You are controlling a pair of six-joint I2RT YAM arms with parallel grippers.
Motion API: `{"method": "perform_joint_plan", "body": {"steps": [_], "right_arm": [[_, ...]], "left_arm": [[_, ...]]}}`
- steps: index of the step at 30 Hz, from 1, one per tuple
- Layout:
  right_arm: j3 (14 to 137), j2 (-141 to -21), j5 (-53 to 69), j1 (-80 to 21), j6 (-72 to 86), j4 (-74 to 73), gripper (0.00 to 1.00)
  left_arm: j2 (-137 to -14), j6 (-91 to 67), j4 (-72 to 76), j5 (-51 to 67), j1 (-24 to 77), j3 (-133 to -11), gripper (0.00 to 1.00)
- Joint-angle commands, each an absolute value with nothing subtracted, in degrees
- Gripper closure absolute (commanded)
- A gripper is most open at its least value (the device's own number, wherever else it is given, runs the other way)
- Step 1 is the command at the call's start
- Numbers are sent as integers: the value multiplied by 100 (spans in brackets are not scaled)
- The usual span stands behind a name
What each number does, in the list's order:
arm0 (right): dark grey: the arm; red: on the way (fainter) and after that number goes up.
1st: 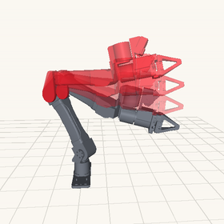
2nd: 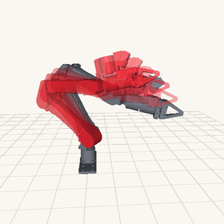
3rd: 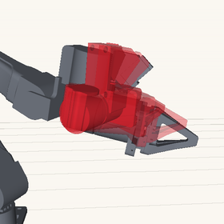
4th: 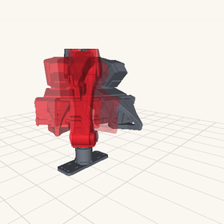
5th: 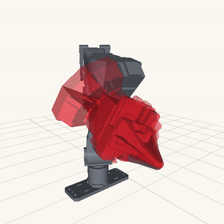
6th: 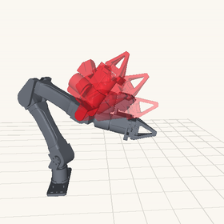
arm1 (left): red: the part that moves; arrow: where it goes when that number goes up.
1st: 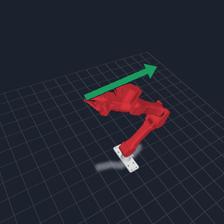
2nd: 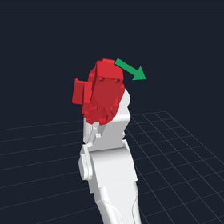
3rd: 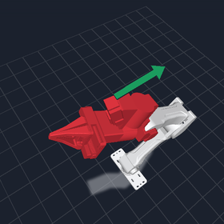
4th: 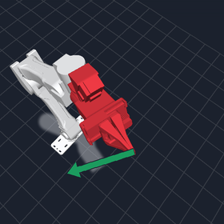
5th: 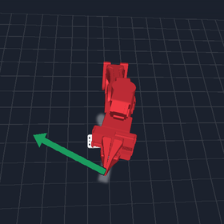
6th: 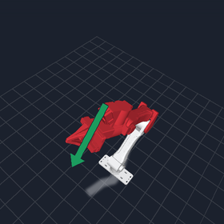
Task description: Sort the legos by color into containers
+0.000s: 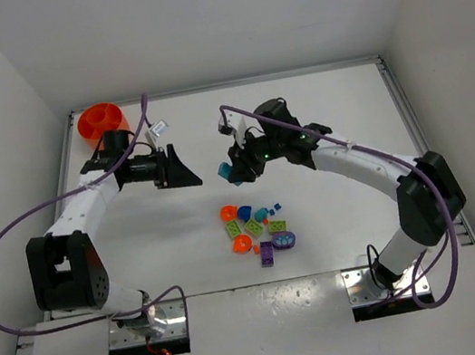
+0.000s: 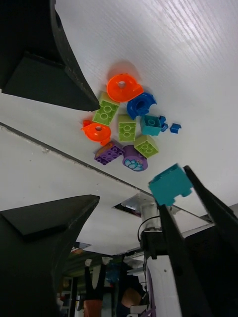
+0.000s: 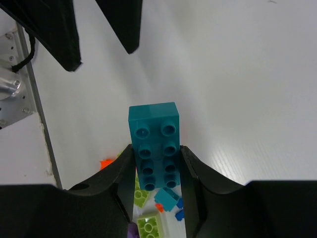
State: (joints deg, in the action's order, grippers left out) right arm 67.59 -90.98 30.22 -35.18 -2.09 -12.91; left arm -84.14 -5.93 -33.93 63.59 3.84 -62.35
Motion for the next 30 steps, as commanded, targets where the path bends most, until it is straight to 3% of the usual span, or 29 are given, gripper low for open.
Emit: {"method": "perform_joint_plan", "body": {"steps": [1, 10, 22, 30], "right_arm": [[7092, -9229, 2988, -3717, 9, -1099, 100], [7409, -9518, 2822, -3964, 62, -1099, 100], [7576, -9738, 2769, -4298, -44, -1099, 100], [7734, -9791, 2593, -4351, -44, -1151, 100]], "left_arm": [[-8473, -1019, -2989, 6381, 527, -6328, 26], [-8763, -1397, -2575, 6267, 896, -6328, 33], [-8657, -1669, -2259, 6319, 958, -6214, 33], [-8604, -1775, -2057, 6372, 958, -5985, 64]]}}
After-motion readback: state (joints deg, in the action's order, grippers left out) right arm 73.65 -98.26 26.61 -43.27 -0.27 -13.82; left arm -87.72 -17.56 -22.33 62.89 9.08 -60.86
